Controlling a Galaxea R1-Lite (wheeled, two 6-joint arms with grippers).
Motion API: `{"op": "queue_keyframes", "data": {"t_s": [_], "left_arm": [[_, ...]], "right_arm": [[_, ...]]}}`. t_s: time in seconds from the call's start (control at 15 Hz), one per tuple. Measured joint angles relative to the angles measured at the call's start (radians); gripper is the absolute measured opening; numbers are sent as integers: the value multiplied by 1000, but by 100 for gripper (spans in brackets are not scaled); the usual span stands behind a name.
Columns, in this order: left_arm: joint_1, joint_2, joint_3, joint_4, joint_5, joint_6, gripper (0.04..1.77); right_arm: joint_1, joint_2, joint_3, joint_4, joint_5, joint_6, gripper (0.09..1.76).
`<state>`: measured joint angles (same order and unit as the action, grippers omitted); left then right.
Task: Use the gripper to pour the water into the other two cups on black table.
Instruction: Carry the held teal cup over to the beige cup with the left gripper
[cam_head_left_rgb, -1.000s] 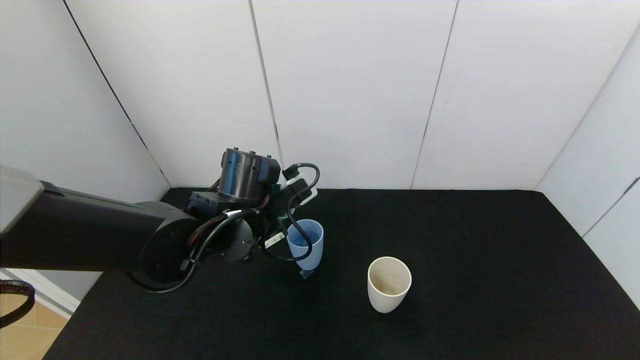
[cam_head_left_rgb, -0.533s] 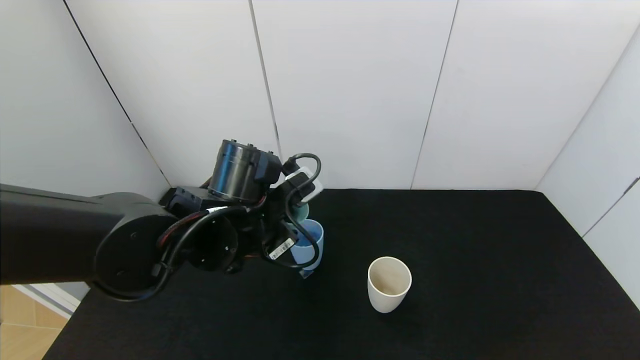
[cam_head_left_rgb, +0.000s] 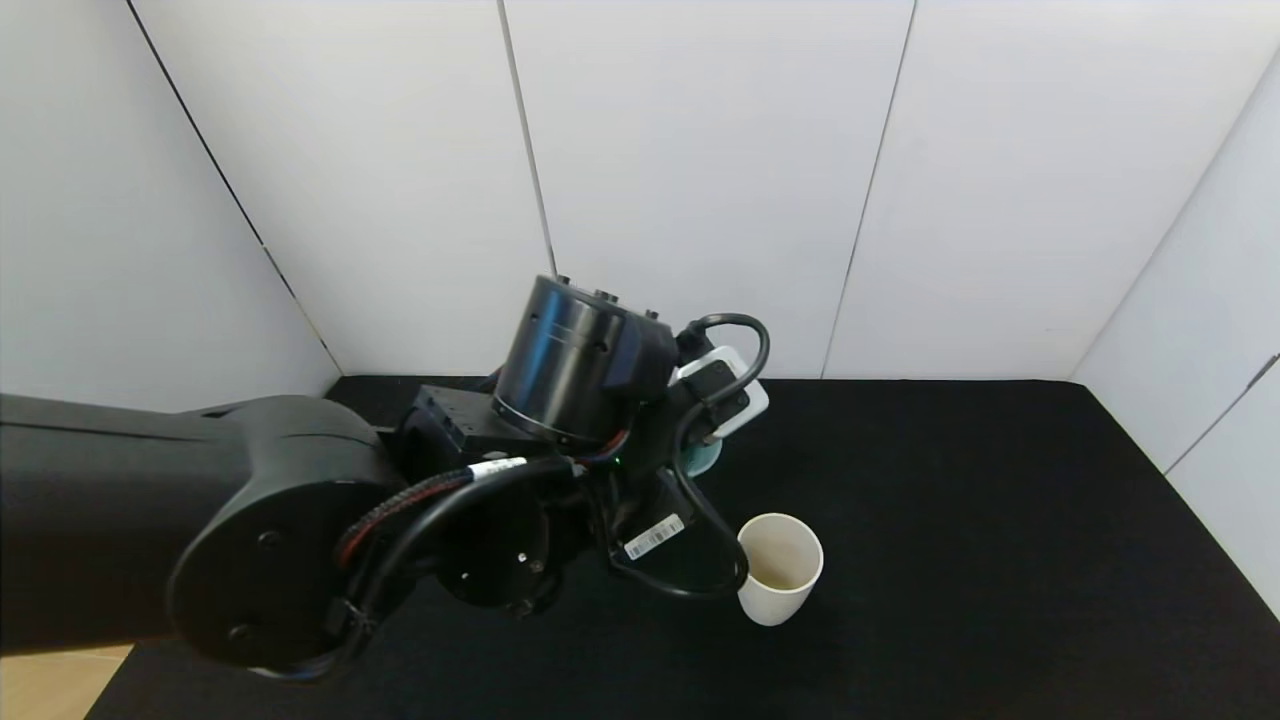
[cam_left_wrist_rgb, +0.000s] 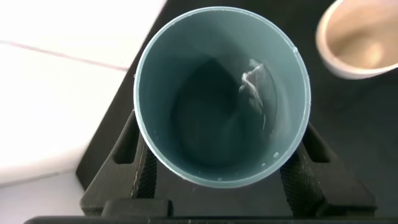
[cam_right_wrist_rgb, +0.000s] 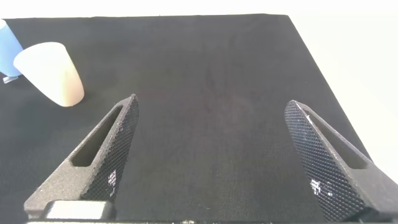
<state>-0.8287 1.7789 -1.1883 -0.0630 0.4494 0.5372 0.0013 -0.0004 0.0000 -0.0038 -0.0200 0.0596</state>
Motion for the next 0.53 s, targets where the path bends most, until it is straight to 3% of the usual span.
{"op": "queue_keyframes", "data": {"t_s": [0.27, 0.53], "left_arm": [[-74, 86, -68, 39, 70, 6, 112], [-128, 182, -186, 155, 145, 8, 112]], "right_arm": [[0, 0, 0, 0, 0, 0, 171], [0, 0, 0, 0, 0, 0, 171]]}}
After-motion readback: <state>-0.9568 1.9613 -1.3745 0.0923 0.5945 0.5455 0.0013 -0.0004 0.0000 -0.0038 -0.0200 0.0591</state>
